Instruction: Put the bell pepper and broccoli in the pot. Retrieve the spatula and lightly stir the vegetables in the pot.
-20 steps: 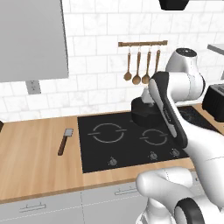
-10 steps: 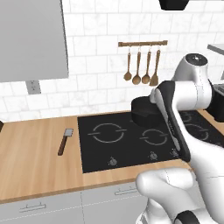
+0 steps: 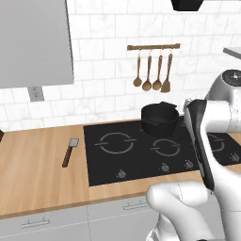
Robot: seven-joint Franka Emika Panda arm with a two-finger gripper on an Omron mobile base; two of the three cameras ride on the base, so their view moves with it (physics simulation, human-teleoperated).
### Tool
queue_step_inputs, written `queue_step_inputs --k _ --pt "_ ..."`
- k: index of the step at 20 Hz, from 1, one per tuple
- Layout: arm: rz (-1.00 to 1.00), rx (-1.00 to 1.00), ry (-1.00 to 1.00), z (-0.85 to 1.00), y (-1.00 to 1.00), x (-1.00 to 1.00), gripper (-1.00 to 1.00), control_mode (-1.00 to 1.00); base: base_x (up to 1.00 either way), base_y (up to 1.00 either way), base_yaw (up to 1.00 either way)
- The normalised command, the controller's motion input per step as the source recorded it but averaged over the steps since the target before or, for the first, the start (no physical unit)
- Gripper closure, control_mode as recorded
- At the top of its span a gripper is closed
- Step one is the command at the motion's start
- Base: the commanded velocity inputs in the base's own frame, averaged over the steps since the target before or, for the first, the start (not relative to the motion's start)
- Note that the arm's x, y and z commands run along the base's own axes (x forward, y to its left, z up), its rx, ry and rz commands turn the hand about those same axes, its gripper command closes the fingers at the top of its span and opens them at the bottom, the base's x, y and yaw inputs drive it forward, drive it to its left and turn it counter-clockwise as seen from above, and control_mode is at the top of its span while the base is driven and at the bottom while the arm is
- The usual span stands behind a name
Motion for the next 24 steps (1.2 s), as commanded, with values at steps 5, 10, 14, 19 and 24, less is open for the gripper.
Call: queue_step_inputs --k 5,10,14,19,24 --pt "-0.2 0.0 0.0 0.0 -0.84 -0.32 -1.0 -1.0 0.0 0.0 0.0" --pt "-0.17 0.0 0.0 0.0 -0.87 -0.46 -1.0 -1.0 0.0 0.0 0.0" --pt "-0.14 0.0 0.0 -0.01 -0.9 -0.31 -1.0 -1.0 0.0 0.0 0.0" --pt "-0.09 -0.07 0.0 -0.2 -0.78 -0.14 -1.0 -1.0 0.0 0.0 0.0" --pt "-0.01 -0.08 0.0 -0.4 -0.63 -0.01 -1.0 -1.0 0.0 0.0 0.0"
